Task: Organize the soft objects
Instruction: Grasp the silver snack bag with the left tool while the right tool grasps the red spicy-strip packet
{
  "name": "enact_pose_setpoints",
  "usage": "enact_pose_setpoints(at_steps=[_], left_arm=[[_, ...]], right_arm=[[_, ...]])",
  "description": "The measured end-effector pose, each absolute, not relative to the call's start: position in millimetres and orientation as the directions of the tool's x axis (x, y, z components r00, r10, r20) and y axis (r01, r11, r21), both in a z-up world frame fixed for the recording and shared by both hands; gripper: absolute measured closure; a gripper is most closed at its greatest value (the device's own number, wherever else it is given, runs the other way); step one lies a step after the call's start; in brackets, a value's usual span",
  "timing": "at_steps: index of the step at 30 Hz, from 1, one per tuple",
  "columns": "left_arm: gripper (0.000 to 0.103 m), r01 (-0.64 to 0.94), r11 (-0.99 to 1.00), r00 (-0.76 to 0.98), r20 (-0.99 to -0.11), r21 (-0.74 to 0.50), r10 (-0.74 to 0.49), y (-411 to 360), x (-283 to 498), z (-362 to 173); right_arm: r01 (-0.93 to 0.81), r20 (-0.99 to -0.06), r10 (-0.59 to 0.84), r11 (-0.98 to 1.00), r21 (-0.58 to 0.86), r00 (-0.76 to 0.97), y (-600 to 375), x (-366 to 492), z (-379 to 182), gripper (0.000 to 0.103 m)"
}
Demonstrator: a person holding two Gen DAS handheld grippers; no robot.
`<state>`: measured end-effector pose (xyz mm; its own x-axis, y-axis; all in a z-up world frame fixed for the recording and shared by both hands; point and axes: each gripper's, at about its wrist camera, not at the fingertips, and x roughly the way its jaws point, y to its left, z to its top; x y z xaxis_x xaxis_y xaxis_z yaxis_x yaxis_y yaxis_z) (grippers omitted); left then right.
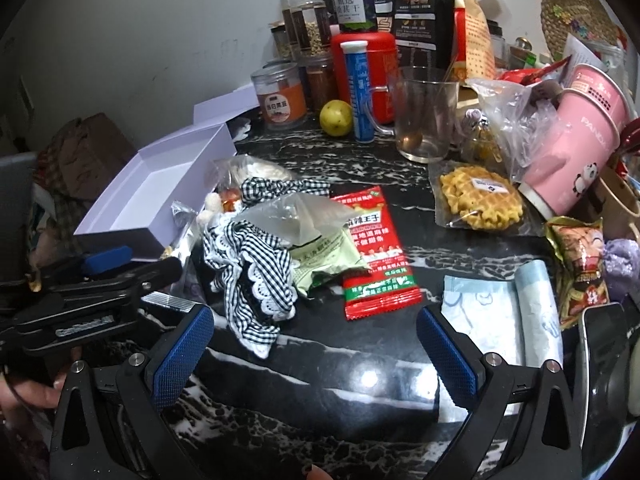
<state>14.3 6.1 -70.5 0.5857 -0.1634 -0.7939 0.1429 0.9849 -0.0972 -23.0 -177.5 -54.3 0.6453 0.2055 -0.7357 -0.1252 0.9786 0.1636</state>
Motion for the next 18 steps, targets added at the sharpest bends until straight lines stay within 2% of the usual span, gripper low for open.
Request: enact_pose_setpoints(at_steps=[3,5,7,10,18], left_arm=[[0.032,0.146,0.984,0.561,-0.811,-0.098,-0.164,3.1,21.7,-81.5],[0.041,0.160,0.982,0.551,-0.817,-0.098,-0.171,0.4,24.5,-85.7],[0.043,0.173,0.980,0.544,-0.820,-0.095,-0.175,-2.2,26.9,-88.8],[0.056,0.183,0.978,0.536,-0.825,-0.096,-0.181,-5.1,30.7,-92.6],[0.062,0.190,0.976,0.543,-0.816,-0.111,-0.198,0.0,27.3,-90.7]], right_arm=[[-0.123,-0.739,0.199,0.980,0.156,0.644,-178.6,-19.2,-56.3,0.000],[-0.124,-0.740,0.199,0.980,0.156,0.642,-178.7,-16.7,-57.1,0.000],[-0.126,-0.744,0.204,0.979,0.160,0.637,-178.7,-13.3,-59.5,0.000],[-0.135,-0.750,0.214,0.977,0.167,0.626,-177.6,-10.1,-62.2,0.000],[-0.150,-0.747,0.219,0.976,0.160,0.627,-172.1,-5.4,-61.9,0.000]])
